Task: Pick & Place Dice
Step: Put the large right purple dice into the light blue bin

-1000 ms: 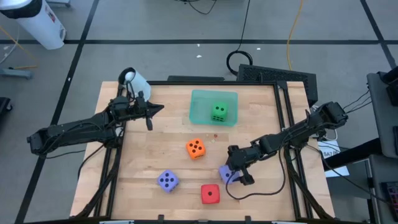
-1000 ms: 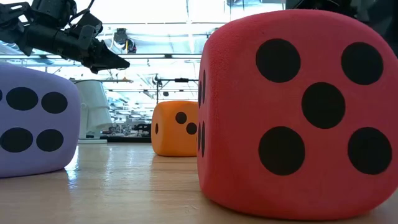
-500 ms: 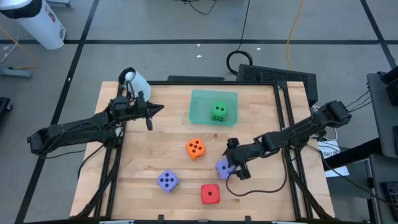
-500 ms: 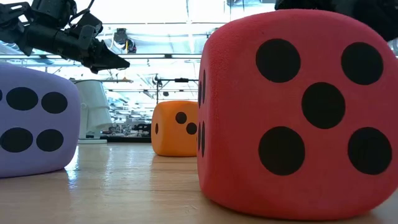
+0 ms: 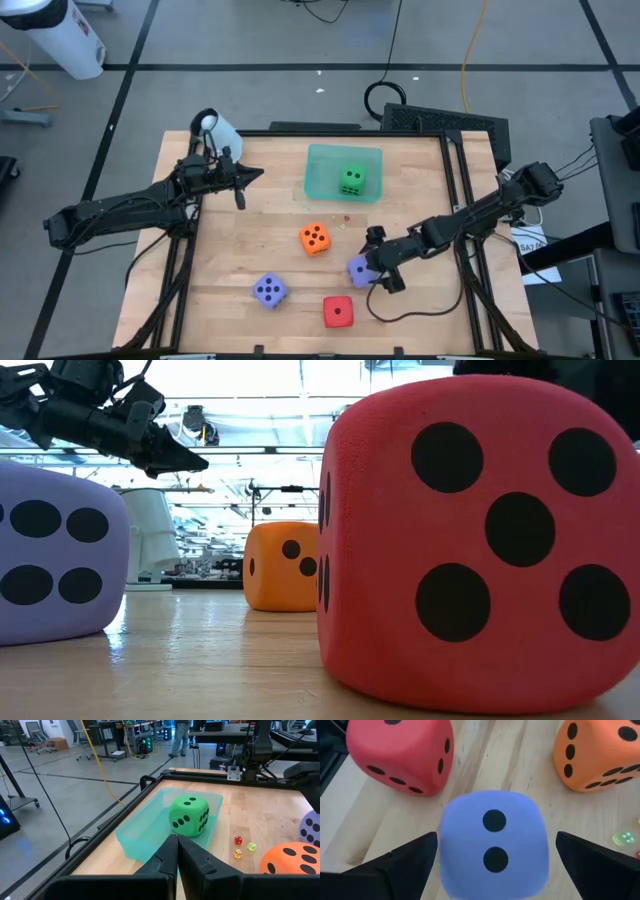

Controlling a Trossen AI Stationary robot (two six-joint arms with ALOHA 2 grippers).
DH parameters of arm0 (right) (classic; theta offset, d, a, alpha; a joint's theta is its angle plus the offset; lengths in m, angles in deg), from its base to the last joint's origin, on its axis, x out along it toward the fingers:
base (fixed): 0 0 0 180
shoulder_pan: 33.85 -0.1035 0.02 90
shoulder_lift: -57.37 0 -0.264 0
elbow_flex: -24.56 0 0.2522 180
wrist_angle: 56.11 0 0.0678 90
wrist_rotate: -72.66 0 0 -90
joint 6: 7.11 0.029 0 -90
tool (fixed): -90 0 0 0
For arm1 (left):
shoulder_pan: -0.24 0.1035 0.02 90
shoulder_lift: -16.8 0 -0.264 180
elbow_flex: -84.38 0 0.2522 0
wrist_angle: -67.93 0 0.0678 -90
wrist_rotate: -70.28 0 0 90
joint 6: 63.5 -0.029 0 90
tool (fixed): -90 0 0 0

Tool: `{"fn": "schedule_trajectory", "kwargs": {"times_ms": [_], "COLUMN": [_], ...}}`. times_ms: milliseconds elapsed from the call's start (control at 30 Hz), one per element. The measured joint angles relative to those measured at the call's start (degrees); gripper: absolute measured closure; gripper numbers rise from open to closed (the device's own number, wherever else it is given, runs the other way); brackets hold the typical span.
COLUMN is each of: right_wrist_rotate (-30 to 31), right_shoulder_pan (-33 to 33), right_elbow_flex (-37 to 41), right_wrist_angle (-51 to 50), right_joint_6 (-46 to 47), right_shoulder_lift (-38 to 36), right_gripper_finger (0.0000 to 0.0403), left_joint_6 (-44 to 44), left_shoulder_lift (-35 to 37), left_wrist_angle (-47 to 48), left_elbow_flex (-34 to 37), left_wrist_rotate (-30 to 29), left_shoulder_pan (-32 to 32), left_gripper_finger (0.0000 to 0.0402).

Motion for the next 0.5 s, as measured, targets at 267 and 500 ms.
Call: {"fn": "schedule_trajectory", "kwargs": {"times_ms": [267, 500], "right_wrist_rotate": [-0.8, -2.2], "right_shoulder_pan": [1.8, 1.8], "right_elbow_flex": [-0.1, 0.0], "right_wrist_angle": [0.4, -1.0], "right_joint_6": [-0.1, 0.0], "right_shoulder_lift": [2.7, 5.8], "right_gripper_finger": [0.0003, 0.0003], "left_joint_6": [0.1, -0.3], "left_shoulder_lift": [0.0, 0.0], "left_wrist_angle": [0.1, 0.1], "left_elbow_flex": [0.0, 0.0], "left_wrist_rotate": [0.0, 0.0], "left_shoulder_pan": [0.0, 0.0], "left_gripper_finger": [0.0380, 0.0380]}}
